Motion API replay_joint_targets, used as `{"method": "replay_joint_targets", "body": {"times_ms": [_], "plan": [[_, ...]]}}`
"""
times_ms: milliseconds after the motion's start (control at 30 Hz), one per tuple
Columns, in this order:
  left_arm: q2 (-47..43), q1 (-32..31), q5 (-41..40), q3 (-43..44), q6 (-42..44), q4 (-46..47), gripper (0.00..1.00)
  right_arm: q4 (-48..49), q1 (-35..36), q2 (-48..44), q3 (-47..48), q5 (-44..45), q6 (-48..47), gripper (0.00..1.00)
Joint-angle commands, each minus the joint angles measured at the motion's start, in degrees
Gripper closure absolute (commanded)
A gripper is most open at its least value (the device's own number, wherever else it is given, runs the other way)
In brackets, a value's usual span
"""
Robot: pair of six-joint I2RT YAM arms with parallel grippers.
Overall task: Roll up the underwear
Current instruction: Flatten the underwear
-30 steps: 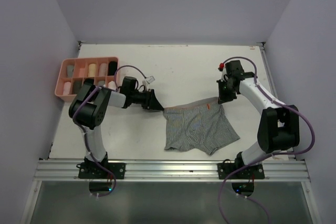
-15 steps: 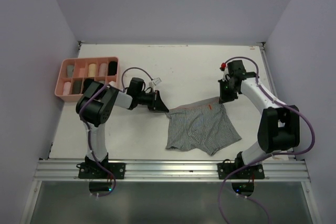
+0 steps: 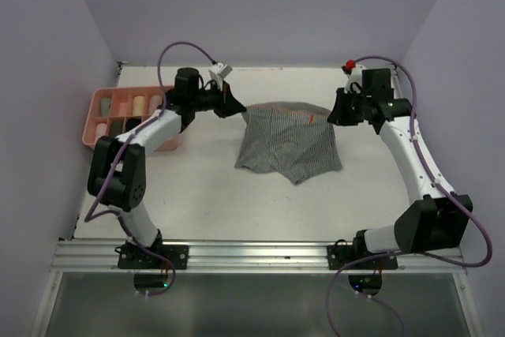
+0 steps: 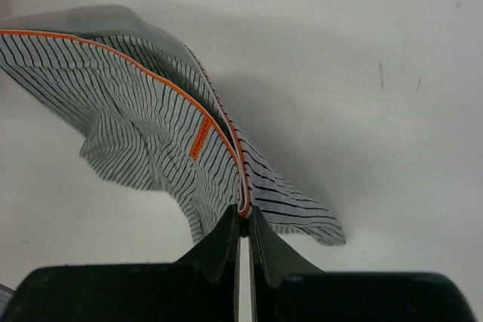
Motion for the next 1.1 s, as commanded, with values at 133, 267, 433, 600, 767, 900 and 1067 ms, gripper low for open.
{"method": "replay_joint_targets", "body": {"times_ms": [133,267,433,600,767,900,1067], "plan": [[-20.9,0.3,-13.3,-1.5,18.7,-8.9,1.00,4.2,-0.2,-10.8,2.2,-2.0,2.2,1.00],[-38.0,0.2,-14.7,-11.6,22.1,-8.5,1.00,3.5,-0.2,-17.8,-0.7,-3.7,3.7,1.00],[-51.4,0.2,-14.0,-19.0,21.7,-15.3,1.00,-0.9,-0.1,-23.6,-2.1,-7.4,4.6,1.00],[-53.6,0.1,-14.3,-19.0,17.7,-17.8,1.00,-0.1,0.0,-19.9,-3.5,-10.7,8.1,1.00],[-39.7,0.1,-18.8,-15.8,13.4,-14.0,1.00,1.1,-0.1,-7.7,-1.8,-4.6,9.7,1.00],[-25.2,0.1,-20.7,-11.4,11.2,-5.4,1.00,6.5,-0.1,7.1,1.4,-3.0,12.6,0.88],[-2.9,1.3,-28.9,5.8,11.3,-5.2,0.97,1.7,-0.2,24.4,19.6,5.7,13.9,0.60]]}}
